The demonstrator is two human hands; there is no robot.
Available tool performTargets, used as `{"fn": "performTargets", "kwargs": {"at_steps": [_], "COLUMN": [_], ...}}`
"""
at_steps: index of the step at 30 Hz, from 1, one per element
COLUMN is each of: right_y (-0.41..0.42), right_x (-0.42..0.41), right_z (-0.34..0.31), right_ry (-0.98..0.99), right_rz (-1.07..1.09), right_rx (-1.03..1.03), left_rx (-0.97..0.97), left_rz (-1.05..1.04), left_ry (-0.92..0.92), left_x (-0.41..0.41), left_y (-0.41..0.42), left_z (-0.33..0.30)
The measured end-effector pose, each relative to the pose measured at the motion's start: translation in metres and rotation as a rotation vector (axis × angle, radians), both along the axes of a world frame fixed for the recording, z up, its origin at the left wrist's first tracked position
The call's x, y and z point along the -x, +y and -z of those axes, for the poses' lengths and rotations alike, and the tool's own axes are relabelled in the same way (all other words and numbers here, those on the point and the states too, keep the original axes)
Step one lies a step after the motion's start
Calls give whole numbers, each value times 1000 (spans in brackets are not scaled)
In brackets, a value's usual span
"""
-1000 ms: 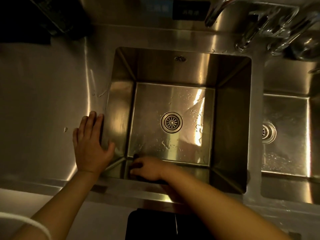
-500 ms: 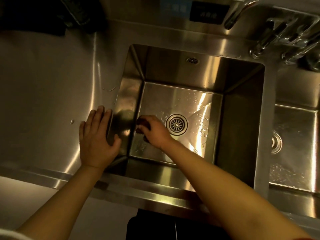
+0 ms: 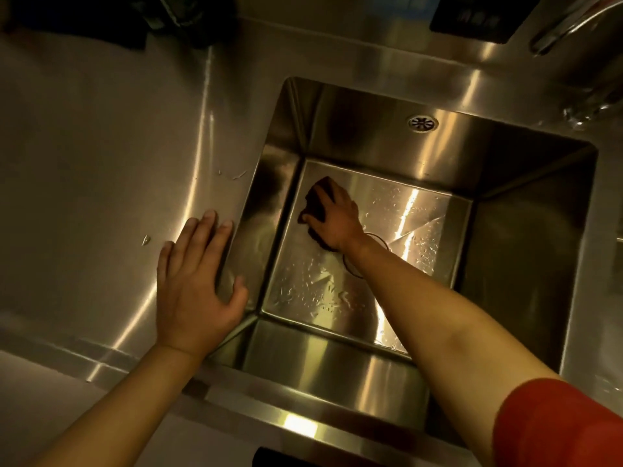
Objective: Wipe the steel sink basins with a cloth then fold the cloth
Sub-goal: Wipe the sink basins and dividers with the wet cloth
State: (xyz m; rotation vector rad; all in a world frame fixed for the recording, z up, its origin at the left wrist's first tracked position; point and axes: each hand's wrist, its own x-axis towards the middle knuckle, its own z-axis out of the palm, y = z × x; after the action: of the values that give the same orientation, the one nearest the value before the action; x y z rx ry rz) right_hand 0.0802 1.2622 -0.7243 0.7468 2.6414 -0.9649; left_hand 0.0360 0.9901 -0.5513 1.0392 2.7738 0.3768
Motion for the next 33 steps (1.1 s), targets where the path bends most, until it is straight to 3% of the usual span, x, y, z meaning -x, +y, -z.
{"fn": "performTargets", "kwargs": {"at_steps": [10,22,28,33], "right_y": [-13,-95,-78,-49], "right_x": [-3,-115,-101,-58], "right_z": [39,42,24,18], "right_ry": [-70,-118,-154,-183], "right_rz": [-161,-737,-847,-802], "right_rx": [-138,-94,-134,-190], "left_rx": [-8,23,52,-137], "left_rz": [-5,9,13,105], "left_ry": [-5,-8,-38,-159], "left_x": [1,1,-1,9], "left_y": [-2,-1,2,10], "left_z": [4,2,-4,-12]}}
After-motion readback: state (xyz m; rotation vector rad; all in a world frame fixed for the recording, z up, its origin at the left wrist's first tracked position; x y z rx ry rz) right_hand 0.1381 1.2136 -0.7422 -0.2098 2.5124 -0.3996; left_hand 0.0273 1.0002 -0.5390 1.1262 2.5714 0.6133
